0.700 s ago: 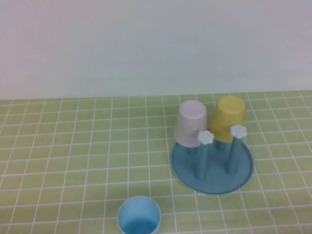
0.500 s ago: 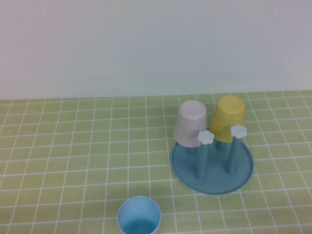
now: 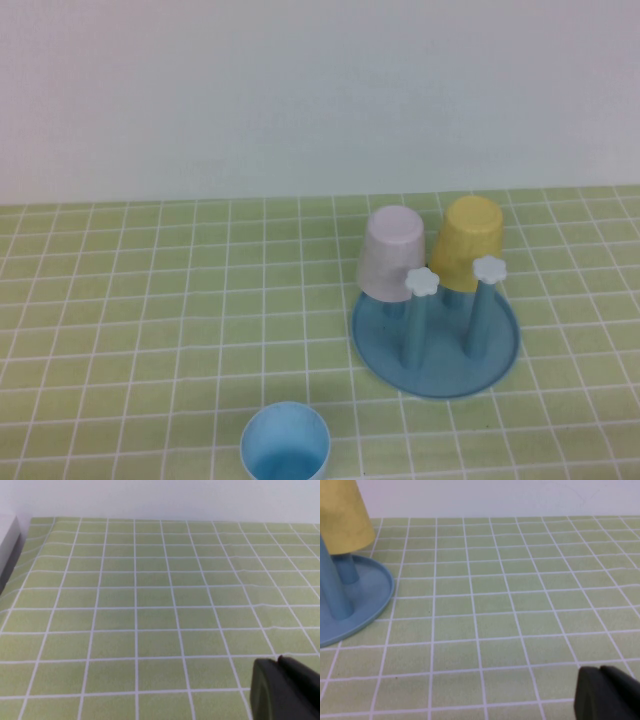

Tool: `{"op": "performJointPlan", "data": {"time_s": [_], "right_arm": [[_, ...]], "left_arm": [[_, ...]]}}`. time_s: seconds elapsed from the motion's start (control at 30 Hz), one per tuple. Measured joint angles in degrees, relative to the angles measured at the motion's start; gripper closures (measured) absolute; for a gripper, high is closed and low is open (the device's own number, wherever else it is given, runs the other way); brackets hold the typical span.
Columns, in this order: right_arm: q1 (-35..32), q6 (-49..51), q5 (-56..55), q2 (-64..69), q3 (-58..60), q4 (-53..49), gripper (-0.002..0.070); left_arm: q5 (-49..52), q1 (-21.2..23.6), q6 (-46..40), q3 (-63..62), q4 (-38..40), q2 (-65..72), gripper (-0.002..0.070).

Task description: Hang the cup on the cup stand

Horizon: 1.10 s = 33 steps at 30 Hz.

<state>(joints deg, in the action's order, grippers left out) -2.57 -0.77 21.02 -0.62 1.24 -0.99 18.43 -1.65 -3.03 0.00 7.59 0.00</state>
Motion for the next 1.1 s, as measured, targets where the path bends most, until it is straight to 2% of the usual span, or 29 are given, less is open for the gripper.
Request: {"op": "performJointPlan", "data": {"time_s": [0.27,0.33,0.43,0.57,0.7,0.93,1.1], "right_arm": [[0.0,0.8,-0.1,0.0,0.0,0.0,0.0678],[0.0,0.8,-0.9,0.0,0.0,0.0,0.0678],[0.0,1.1,-3.6,0.0,0.3,2.1,0.0678],[0.0,1.3,-8.6,0.0,0.3,10.1,0.0678],[0.0,1.3,-13.3,0.0,0.3,21.7,0.0678],[0.0,2.4,-23.3,0.0,0.3,45.4,0.0678],[0.0,2.5,-29.3,0.0,0.3,45.7,0.0678]], "left_arm": [[-0.4,0.0,1.0,0.0,0.3,0.0,0.0677],[-2.8,0.0,1.7,0.0,2.4,0.0,0.0677],[-11.0,0.0,3.8,0.0,9.7,0.0,0.0677],[-20.5,0.0,5.8,0.0,24.2,0.0,0.0677],[-22.6,0.0,5.8,0.0,32.8,0.0,0.0677],[-23.7,0.0,5.8,0.0,34.8,0.0,0.0677],[-24.2,0.0,5.8,0.0,34.9,0.0,0.0677]]}}
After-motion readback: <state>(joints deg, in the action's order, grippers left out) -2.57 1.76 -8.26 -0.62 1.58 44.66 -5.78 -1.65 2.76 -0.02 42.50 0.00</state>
